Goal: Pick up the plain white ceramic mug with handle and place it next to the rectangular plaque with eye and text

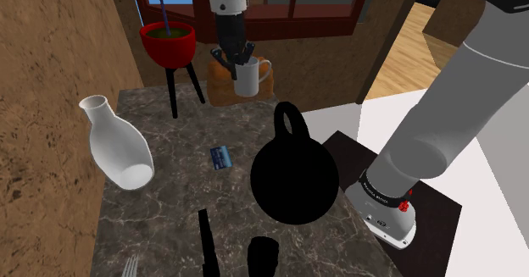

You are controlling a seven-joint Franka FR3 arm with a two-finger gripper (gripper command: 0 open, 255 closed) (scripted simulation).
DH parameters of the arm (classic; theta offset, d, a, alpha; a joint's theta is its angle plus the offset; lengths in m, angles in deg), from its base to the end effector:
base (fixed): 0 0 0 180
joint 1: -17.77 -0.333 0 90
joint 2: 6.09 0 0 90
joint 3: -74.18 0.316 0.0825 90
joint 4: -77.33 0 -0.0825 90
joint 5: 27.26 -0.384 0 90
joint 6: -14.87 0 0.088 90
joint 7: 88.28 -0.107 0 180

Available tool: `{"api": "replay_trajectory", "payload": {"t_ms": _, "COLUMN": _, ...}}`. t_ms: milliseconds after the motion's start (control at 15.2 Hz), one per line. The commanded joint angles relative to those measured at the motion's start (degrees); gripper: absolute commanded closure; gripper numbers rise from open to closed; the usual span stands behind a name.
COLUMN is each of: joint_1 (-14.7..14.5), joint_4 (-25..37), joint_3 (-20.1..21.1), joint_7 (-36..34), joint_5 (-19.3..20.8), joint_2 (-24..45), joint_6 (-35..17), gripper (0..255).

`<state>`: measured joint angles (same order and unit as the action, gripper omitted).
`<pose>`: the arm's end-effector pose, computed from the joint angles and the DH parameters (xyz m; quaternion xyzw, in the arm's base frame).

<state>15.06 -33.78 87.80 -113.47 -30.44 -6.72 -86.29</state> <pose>0.5141 0.1561 0.4729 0.9928 -0.0846 -0.0851 0.0051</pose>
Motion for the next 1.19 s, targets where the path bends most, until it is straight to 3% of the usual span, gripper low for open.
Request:
{"api": "replay_trajectory", "payload": {"t_ms": 0, "joint_1": 0.0, "joint_4": 1.6, "joint_3": 0.0, "joint_7": -0.1, "joint_5": 0.0, "joint_2": -0.1, "joint_6": 1.7, "gripper": 255}}
{"api": "replay_trajectory", "payload": {"t_ms": 1122, "joint_1": 0.1, "joint_4": 14.6, "joint_3": -0.1, "joint_7": -0.6, "joint_5": 0.1, "joint_2": -0.1, "joint_6": 14.8, "gripper": 255}}
